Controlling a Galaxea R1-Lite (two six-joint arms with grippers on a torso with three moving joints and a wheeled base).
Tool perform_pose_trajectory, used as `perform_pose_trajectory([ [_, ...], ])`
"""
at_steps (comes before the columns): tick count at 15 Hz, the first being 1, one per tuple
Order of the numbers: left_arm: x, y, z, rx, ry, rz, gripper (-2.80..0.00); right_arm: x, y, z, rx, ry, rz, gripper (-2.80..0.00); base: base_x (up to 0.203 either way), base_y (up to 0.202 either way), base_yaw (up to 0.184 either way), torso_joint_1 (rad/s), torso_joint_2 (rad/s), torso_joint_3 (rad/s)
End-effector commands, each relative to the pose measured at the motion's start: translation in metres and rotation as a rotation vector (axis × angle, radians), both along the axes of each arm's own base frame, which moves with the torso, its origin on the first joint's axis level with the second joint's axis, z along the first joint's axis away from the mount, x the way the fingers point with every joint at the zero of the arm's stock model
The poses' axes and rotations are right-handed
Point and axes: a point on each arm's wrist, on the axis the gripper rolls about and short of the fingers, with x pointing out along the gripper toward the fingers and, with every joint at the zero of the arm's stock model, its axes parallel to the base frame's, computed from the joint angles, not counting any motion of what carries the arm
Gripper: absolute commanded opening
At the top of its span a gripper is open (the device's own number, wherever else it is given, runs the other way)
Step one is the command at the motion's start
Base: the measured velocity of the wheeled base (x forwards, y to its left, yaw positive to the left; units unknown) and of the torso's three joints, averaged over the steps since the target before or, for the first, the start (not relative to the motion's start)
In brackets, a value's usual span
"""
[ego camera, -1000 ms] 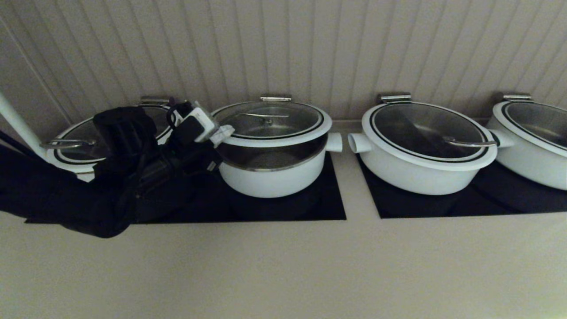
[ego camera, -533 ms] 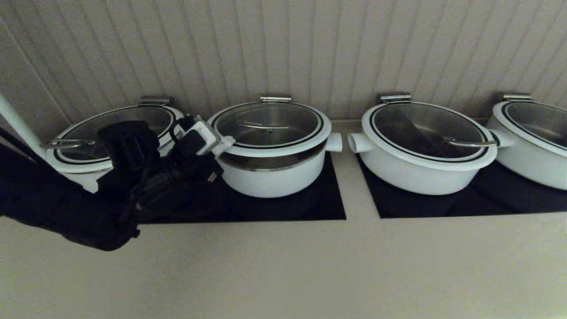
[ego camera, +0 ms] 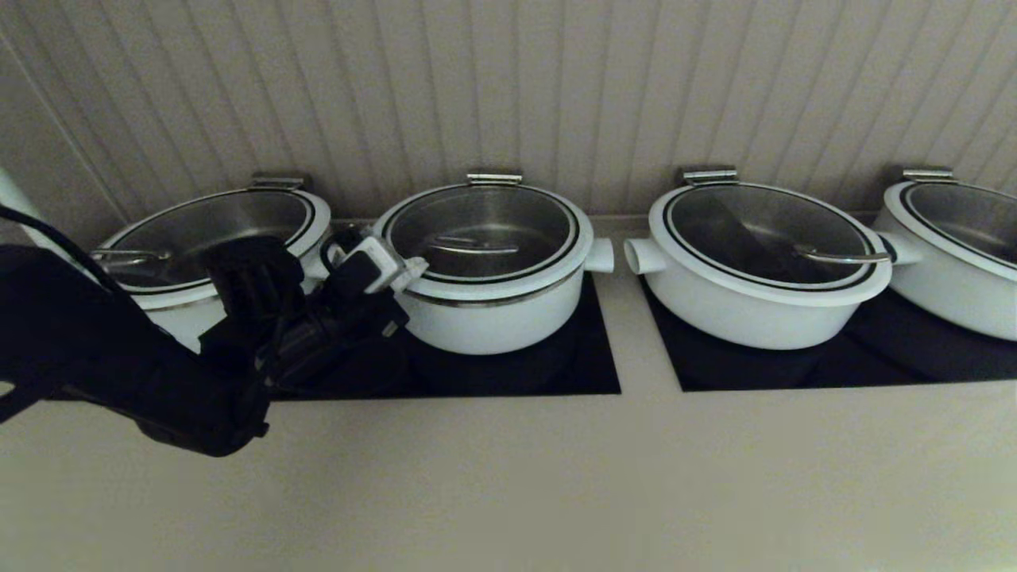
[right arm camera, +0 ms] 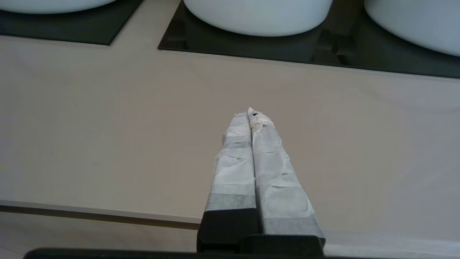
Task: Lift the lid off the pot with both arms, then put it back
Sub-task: Close the pot lid
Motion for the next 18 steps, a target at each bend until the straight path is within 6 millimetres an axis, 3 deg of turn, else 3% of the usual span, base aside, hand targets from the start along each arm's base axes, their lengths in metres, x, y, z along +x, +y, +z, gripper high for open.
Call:
perform_pose_trajectory([
  [1,0.003,-0.001,-0.006,0.005,0.009,-0.003,-2.8,0.0,0.0,0.0,-0.001,0.001,0.001,-2.8,0.0,0.0,0.0,0.0,0.0,0.0],
  [18,-0.006,0.001,-0.021,0.013,0.057,-0.002,-2.8,0.0,0.0,0.0,-0.001,0.0,0.001,-2.8,0.0,0.0,0.0,0.0,0.0,0.0],
])
